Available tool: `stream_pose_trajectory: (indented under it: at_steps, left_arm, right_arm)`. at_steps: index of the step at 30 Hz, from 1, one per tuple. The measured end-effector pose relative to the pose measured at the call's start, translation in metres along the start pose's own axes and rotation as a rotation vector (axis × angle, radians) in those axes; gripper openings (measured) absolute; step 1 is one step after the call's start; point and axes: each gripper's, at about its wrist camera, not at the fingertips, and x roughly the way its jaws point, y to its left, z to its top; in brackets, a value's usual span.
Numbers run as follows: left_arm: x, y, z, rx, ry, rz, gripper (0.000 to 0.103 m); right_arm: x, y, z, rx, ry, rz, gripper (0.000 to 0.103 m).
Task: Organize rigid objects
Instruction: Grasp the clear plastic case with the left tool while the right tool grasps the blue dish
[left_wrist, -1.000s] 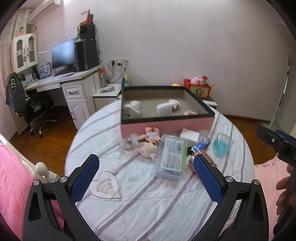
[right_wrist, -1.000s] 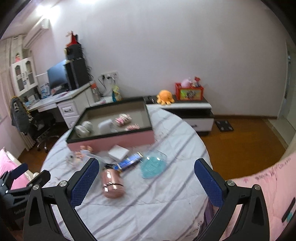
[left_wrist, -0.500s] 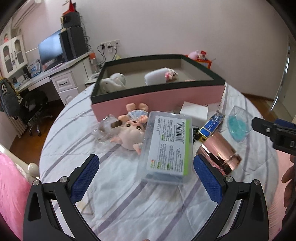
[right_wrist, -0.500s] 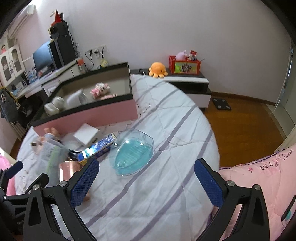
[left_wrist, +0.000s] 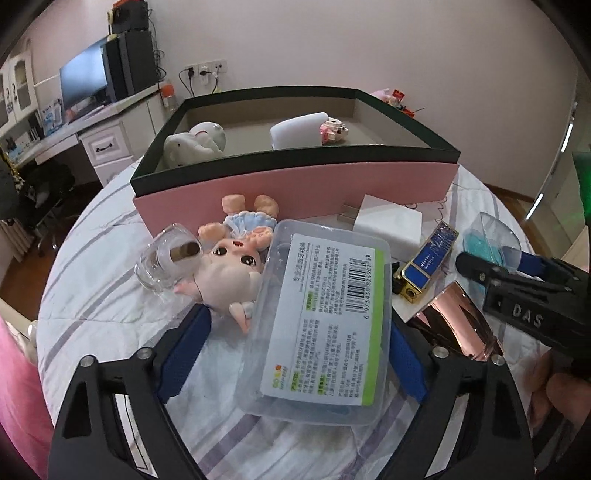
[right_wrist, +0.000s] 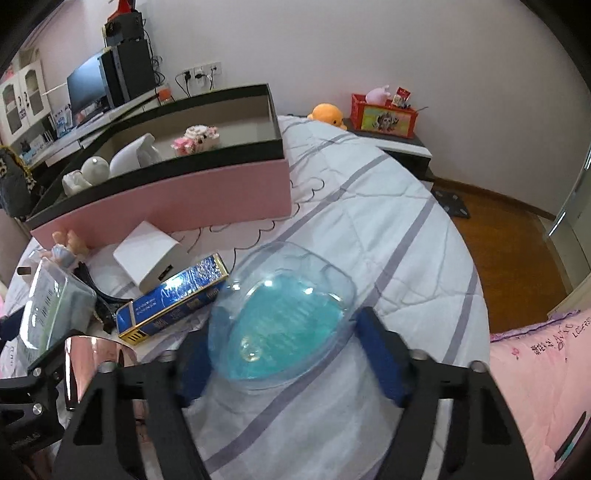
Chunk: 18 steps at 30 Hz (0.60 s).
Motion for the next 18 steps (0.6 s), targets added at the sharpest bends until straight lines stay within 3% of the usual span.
stream_pose_trajectory:
  at_steps: [4,18]
  left_arm:
    - [-0.004,0.0,-0.006,0.0,0.013,-0.049,0.071]
    - [-0.05,0.022,-0.018,-0.034,-0.059,-0.095,0.066]
  right_arm:
    - [-0.006,-0.003,-0.002,0.005,-0.006,0.019,0.066]
    - [-0.05,-0.006,-0.013,0.03,-0.054,0.056,0.066]
